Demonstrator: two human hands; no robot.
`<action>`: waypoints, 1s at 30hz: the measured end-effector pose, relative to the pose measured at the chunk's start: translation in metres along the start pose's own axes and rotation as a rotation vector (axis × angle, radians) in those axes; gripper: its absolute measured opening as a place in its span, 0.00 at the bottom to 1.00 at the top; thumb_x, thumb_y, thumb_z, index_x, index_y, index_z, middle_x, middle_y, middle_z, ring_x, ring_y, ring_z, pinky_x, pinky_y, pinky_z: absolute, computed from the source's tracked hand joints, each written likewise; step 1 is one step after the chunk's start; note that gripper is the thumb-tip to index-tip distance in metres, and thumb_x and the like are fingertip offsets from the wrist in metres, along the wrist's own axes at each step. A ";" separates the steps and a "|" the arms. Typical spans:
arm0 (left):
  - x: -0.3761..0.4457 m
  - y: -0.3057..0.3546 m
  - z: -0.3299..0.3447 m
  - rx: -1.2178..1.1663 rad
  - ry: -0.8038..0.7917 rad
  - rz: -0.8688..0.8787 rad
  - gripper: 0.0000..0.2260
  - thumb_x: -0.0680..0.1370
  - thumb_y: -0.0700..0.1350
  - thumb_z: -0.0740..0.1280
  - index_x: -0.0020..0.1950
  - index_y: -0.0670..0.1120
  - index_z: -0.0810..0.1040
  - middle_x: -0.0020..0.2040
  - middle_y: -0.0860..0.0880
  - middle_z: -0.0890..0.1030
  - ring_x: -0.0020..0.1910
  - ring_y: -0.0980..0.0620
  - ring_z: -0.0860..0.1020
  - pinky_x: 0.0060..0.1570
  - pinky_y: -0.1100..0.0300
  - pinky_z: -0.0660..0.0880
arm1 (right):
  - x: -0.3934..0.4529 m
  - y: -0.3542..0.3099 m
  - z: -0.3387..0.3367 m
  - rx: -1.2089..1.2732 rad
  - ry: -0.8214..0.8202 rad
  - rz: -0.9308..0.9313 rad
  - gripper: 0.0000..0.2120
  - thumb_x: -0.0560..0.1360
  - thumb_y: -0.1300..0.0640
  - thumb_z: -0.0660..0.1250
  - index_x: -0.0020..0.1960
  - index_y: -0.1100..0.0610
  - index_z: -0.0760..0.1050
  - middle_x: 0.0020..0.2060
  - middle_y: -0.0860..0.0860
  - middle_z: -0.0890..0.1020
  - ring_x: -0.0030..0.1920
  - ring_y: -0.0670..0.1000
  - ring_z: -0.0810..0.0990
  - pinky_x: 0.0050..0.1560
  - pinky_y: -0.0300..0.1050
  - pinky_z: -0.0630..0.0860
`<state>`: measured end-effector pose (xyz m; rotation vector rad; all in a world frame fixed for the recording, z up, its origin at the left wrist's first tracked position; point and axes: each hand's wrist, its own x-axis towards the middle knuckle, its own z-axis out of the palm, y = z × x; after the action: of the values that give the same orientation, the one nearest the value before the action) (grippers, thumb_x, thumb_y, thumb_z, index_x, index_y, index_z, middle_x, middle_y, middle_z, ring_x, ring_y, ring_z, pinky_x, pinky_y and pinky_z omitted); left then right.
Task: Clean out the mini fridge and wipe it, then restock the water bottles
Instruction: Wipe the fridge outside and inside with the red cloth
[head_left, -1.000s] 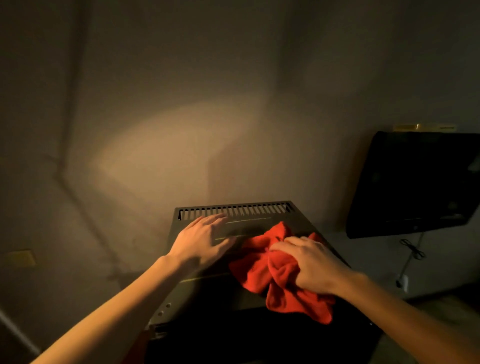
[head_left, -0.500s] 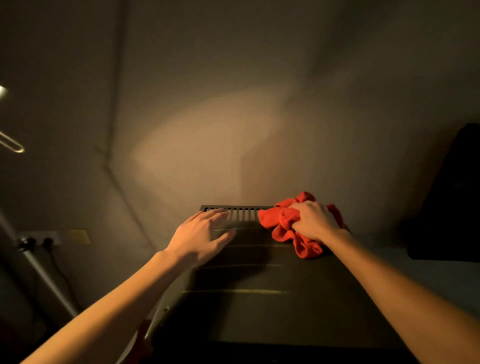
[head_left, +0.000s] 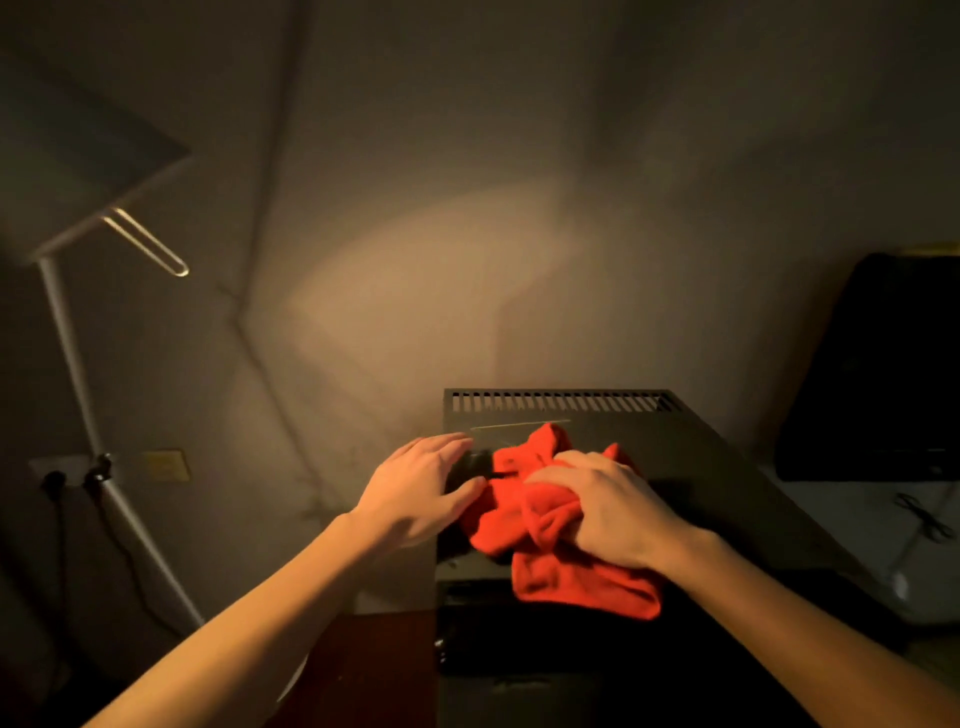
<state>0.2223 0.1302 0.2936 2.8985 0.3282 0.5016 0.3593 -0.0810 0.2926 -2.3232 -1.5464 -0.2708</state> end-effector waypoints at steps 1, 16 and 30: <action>-0.008 -0.006 -0.001 -0.019 0.007 0.000 0.32 0.75 0.66 0.54 0.74 0.50 0.69 0.74 0.53 0.70 0.72 0.53 0.68 0.70 0.60 0.61 | 0.001 0.002 0.001 0.000 -0.003 0.044 0.25 0.66 0.55 0.65 0.63 0.42 0.75 0.57 0.44 0.78 0.56 0.51 0.78 0.60 0.45 0.74; -0.058 -0.053 -0.004 -0.122 0.044 -0.091 0.31 0.76 0.66 0.52 0.75 0.52 0.66 0.75 0.54 0.68 0.73 0.55 0.65 0.73 0.59 0.60 | 0.099 -0.038 0.025 -0.004 -0.011 0.242 0.21 0.64 0.51 0.65 0.57 0.46 0.79 0.54 0.52 0.83 0.56 0.57 0.81 0.52 0.49 0.78; -0.016 -0.039 0.020 -0.104 0.122 -0.032 0.26 0.79 0.63 0.55 0.73 0.52 0.67 0.73 0.54 0.69 0.72 0.55 0.67 0.69 0.59 0.62 | 0.086 0.034 0.023 -0.027 0.070 0.351 0.27 0.65 0.61 0.69 0.63 0.51 0.78 0.59 0.56 0.80 0.59 0.59 0.79 0.58 0.50 0.76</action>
<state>0.2076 0.1613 0.2619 2.7644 0.3537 0.6716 0.4234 -0.0106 0.2943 -2.5227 -1.0823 -0.2810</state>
